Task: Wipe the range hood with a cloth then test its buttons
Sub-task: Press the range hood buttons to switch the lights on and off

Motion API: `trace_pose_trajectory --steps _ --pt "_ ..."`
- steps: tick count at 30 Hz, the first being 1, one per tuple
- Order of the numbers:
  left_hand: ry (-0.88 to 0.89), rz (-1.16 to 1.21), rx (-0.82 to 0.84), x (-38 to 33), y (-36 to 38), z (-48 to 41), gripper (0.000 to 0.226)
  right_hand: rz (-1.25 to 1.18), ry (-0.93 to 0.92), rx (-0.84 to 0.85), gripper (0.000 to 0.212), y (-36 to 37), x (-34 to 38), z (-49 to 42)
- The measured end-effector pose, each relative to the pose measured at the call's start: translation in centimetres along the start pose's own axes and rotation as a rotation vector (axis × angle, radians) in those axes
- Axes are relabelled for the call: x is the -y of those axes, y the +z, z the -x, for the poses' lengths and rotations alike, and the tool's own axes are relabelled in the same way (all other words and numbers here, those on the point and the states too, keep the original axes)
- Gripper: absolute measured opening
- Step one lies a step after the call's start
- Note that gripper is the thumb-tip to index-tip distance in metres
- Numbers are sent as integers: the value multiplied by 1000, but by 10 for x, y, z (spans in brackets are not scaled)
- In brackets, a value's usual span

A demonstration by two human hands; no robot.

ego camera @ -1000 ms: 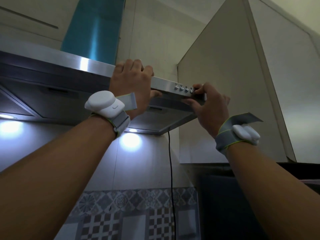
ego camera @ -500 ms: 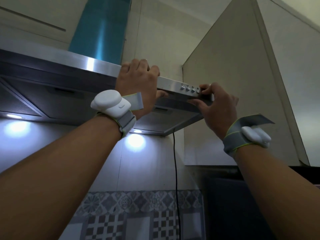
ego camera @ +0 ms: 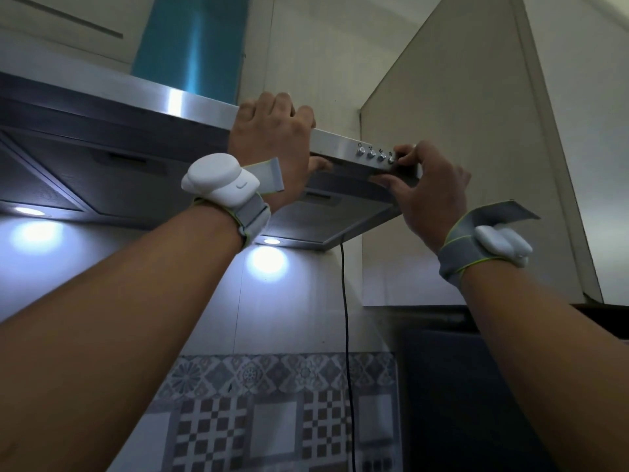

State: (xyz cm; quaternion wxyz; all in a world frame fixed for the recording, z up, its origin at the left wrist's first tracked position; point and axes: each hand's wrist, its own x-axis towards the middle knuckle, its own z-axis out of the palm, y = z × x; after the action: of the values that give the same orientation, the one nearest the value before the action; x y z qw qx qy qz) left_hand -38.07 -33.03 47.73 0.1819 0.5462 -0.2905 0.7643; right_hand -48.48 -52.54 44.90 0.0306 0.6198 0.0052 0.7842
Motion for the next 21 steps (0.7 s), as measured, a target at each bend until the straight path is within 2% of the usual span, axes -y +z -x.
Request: trace_pose_trajectory --steps 21 --pt "-13 -5 40 -2 -5 -1 63 8 -13 -8 33 2 -3 -2"
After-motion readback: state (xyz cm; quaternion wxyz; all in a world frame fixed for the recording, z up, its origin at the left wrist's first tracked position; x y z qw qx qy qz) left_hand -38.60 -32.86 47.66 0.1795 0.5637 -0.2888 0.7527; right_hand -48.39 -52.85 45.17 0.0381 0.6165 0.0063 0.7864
